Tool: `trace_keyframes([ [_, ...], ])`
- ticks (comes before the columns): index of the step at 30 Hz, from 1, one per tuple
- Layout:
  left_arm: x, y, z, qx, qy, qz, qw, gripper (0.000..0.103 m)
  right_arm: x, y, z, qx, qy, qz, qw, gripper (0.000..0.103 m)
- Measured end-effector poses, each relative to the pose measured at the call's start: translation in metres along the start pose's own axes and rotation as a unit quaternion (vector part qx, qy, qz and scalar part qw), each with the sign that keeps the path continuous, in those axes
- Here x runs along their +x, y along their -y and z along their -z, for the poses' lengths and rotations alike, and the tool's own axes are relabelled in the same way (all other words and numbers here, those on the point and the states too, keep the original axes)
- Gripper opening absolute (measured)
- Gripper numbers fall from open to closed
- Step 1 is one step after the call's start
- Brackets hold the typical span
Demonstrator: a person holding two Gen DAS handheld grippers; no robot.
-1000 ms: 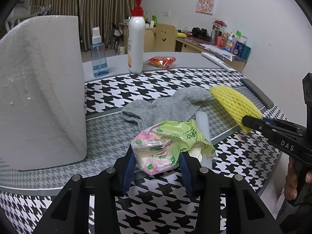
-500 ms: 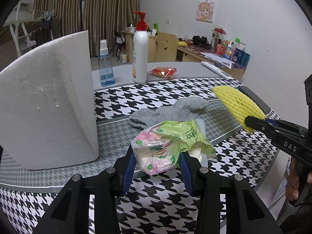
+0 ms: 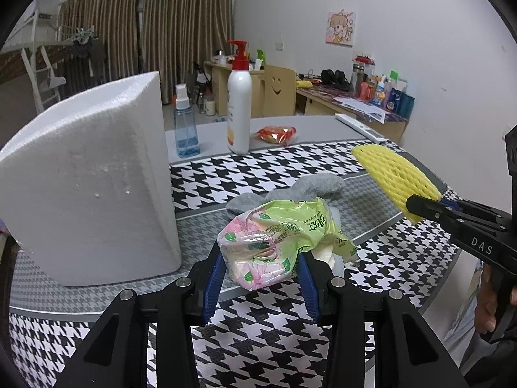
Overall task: Organize soft objects
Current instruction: 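Close the left gripper on the packet while the right gripper grasps the yellow sponge, then lift the packet and sponge and carry both toward the foam box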
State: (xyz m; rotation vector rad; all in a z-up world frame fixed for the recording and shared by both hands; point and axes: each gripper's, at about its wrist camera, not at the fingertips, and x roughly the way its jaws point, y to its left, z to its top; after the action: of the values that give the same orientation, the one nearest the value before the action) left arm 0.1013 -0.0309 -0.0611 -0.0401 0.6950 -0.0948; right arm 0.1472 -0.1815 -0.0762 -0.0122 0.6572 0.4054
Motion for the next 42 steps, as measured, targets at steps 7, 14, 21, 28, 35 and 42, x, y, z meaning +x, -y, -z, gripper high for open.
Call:
trace_keyframes([
  [7, -0.010, 0.000, -0.006, 0.008, 0.019, -0.009, 0.9998, 0.044, -0.007, -0.005, -0.005, -0.007, 0.013, -0.009, 1.000, 0.023],
  [14, -0.017, 0.000, -0.013, 0.014, 0.034, -0.018, 0.9992, 0.044, -0.011, -0.011, -0.009, -0.015, 0.023, -0.017, 0.999, 0.023],
  [21, -0.025, -0.003, -0.020, 0.016, 0.046, -0.023, 0.9985, 0.044, -0.013, -0.017, -0.014, -0.021, 0.028, -0.024, 0.999, 0.023],
  [28, -0.036, -0.007, -0.029, 0.019, 0.065, -0.027, 0.9973, 0.044, -0.018, -0.023, -0.020, -0.026, 0.040, -0.029, 0.998, 0.023],
  [35, -0.043, -0.011, -0.035, 0.020, 0.075, -0.031, 0.9965, 0.044, -0.022, -0.030, -0.027, -0.038, 0.050, -0.033, 0.997, 0.023],
  [42, -0.049, -0.015, -0.041, 0.018, 0.086, -0.040, 0.9954, 0.044, -0.024, -0.037, -0.033, -0.046, 0.060, -0.039, 0.996, 0.023],
])
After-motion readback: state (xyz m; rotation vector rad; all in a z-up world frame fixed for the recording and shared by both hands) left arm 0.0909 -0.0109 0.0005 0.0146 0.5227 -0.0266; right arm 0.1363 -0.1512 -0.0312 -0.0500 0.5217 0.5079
